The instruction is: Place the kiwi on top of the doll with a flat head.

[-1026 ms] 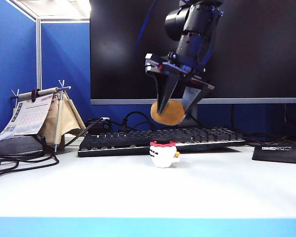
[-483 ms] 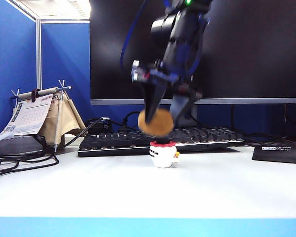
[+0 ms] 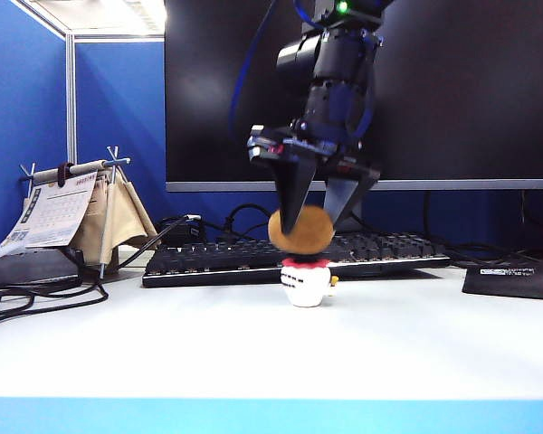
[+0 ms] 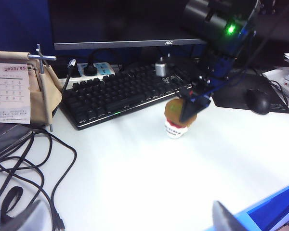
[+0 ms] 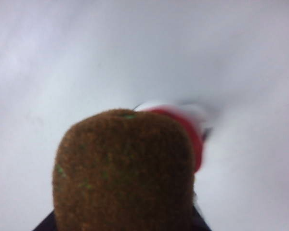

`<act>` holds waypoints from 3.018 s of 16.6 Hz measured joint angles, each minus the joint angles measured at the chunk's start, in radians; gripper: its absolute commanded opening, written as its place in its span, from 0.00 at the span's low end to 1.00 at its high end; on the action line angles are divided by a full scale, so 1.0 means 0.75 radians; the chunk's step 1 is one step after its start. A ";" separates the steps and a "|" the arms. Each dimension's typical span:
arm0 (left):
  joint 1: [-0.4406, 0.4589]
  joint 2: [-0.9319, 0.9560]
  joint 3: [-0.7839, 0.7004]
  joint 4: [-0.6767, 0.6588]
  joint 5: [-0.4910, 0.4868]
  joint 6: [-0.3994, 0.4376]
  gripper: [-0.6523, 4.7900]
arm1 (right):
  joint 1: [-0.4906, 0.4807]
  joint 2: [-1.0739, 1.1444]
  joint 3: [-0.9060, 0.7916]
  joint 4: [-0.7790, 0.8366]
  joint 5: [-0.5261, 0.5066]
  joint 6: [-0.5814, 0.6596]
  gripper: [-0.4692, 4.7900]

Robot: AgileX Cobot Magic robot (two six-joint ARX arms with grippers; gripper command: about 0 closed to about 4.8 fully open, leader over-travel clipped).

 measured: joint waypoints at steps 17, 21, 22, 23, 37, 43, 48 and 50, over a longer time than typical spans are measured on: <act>-0.001 0.000 0.000 0.000 0.000 -0.001 1.00 | -0.022 0.014 0.115 -0.054 0.005 0.000 0.51; -0.001 0.000 0.000 -0.001 0.002 -0.001 1.00 | -0.022 0.036 0.113 -0.064 0.005 0.001 0.51; -0.001 0.000 0.000 -0.001 0.002 -0.001 1.00 | -0.022 0.036 0.113 -0.064 -0.001 0.001 0.51; -0.001 0.000 0.000 -0.001 0.002 0.000 1.00 | -0.023 0.036 0.113 -0.064 -0.017 0.001 0.51; -0.001 0.000 0.000 0.002 0.002 -0.001 1.00 | -0.022 0.080 0.113 -0.115 -0.031 0.005 0.53; -0.001 0.000 0.000 0.002 0.003 0.000 1.00 | -0.023 0.080 0.113 -0.115 -0.020 0.005 0.70; -0.001 -0.001 0.000 0.002 0.003 0.000 1.00 | -0.023 0.080 0.114 -0.115 -0.020 0.005 0.71; -0.001 -0.001 0.000 0.002 0.004 0.000 1.00 | -0.023 0.080 0.115 -0.115 -0.020 0.005 0.75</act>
